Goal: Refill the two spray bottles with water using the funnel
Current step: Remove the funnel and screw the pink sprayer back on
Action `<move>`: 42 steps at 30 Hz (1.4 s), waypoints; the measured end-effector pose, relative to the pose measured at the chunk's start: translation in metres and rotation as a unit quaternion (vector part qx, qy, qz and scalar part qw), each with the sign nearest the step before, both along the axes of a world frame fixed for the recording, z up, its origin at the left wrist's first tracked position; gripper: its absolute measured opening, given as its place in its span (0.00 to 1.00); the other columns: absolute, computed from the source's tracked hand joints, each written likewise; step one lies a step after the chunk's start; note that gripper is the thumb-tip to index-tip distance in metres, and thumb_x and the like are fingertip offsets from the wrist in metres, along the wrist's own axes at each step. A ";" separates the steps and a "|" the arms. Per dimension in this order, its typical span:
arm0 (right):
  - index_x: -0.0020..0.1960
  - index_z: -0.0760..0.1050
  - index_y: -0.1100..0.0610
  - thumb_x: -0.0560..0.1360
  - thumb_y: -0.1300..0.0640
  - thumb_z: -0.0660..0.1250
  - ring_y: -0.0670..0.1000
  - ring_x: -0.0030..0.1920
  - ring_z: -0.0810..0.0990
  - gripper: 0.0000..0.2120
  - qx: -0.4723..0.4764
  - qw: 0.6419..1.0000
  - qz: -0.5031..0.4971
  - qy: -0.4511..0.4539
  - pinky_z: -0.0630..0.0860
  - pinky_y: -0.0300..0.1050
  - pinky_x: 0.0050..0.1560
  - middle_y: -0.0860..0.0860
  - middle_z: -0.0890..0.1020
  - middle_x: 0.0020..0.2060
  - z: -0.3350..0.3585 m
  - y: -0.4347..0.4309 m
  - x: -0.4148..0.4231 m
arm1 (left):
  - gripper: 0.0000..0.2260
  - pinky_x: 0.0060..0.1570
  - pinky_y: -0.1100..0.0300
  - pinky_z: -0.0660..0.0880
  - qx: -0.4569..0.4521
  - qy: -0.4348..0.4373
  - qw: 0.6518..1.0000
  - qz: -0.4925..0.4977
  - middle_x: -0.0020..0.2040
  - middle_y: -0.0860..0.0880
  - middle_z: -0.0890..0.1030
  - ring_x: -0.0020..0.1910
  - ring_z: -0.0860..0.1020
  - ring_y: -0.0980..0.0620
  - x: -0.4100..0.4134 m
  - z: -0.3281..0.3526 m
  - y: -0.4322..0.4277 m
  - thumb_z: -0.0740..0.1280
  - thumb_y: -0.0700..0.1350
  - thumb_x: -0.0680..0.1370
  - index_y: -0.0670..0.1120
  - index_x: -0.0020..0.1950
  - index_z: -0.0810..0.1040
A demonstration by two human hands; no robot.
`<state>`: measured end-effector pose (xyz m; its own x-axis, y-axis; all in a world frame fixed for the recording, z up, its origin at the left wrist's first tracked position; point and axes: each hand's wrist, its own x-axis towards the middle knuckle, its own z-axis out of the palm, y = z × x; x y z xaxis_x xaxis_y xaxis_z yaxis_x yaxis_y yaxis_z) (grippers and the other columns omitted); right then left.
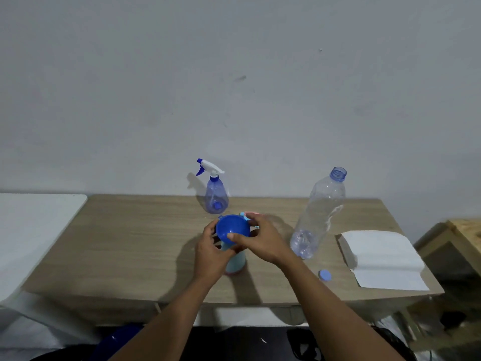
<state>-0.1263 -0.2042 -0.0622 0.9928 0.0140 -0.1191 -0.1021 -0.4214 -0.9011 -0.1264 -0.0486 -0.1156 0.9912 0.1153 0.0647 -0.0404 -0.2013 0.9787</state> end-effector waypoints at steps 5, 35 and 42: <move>0.68 0.73 0.54 0.57 0.38 0.82 0.45 0.55 0.79 0.45 -0.038 0.999 0.015 -0.009 0.79 0.42 0.58 0.40 0.76 0.54 -0.003 0.014 0.009 | 0.39 0.53 0.59 0.80 -0.010 0.007 1.000 -0.013 0.56 0.53 0.82 0.54 0.82 0.56 -0.001 -0.002 0.002 0.84 0.41 0.59 0.58 0.65 0.72; 0.60 0.68 0.48 0.60 0.48 0.83 0.45 0.48 0.80 0.35 -0.066 0.993 -0.092 0.020 0.79 0.37 0.46 0.48 0.77 0.55 -0.072 -0.041 -0.030 | 0.18 0.54 0.55 0.76 0.124 0.026 0.992 -0.008 0.52 0.53 0.82 0.53 0.80 0.52 0.018 -0.034 0.023 0.79 0.43 0.67 0.53 0.53 0.78; 0.66 0.71 0.43 0.56 0.32 0.74 0.49 0.54 0.77 0.41 -0.278 0.959 0.028 0.049 0.76 0.52 0.60 0.44 0.74 0.56 -0.088 -0.035 -0.033 | 0.19 0.56 0.50 0.78 0.129 0.031 0.991 -0.012 0.54 0.54 0.81 0.55 0.78 0.53 0.019 -0.038 0.025 0.79 0.46 0.68 0.54 0.56 0.78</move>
